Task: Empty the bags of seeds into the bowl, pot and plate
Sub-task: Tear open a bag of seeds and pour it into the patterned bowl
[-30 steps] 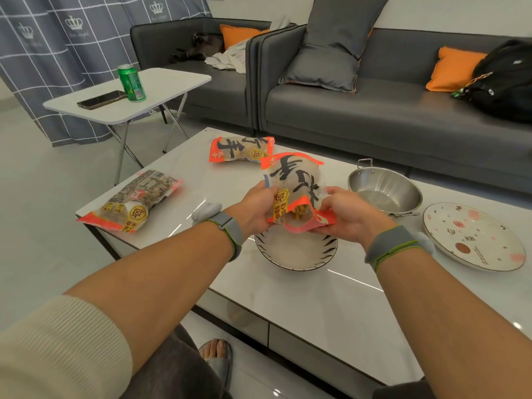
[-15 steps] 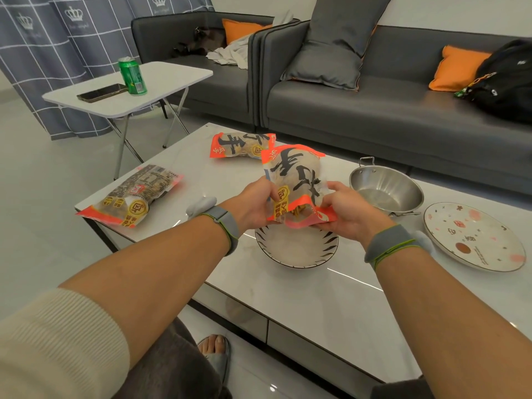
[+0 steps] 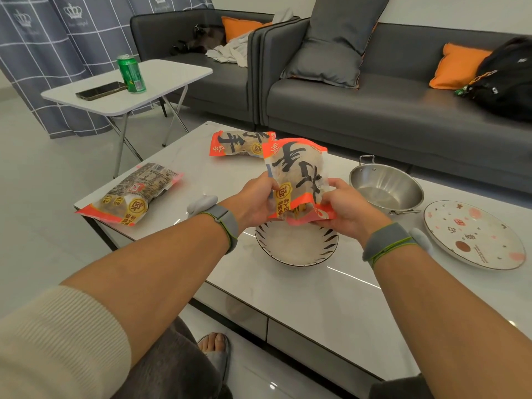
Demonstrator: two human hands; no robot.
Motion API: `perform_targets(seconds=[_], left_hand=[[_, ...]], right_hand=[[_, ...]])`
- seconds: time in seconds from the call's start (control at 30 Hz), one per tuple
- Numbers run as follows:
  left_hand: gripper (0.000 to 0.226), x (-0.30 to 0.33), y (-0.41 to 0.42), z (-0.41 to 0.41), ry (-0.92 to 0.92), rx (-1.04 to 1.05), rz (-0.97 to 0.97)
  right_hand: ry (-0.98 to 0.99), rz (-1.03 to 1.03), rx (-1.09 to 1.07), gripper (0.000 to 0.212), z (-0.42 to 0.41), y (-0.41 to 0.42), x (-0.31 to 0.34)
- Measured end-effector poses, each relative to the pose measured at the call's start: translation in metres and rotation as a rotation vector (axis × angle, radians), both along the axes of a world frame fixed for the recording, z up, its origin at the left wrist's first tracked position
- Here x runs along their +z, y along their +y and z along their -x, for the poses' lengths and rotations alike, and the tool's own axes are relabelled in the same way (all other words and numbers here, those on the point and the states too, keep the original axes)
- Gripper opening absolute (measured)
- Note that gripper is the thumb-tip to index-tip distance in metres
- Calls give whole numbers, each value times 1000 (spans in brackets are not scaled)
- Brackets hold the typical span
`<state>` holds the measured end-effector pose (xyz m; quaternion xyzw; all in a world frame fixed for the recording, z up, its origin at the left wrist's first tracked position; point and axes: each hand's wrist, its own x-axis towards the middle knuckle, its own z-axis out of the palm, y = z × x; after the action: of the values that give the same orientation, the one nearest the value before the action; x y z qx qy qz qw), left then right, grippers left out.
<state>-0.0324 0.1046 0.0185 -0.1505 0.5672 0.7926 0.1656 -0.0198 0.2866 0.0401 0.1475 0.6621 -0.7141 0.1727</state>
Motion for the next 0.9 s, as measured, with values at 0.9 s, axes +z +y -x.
perform_targets(seconds=[0.9], left_hand=[[33,0,10,2,73,59,111]], right_hand=[[21,48,-34,60,5,4,1]])
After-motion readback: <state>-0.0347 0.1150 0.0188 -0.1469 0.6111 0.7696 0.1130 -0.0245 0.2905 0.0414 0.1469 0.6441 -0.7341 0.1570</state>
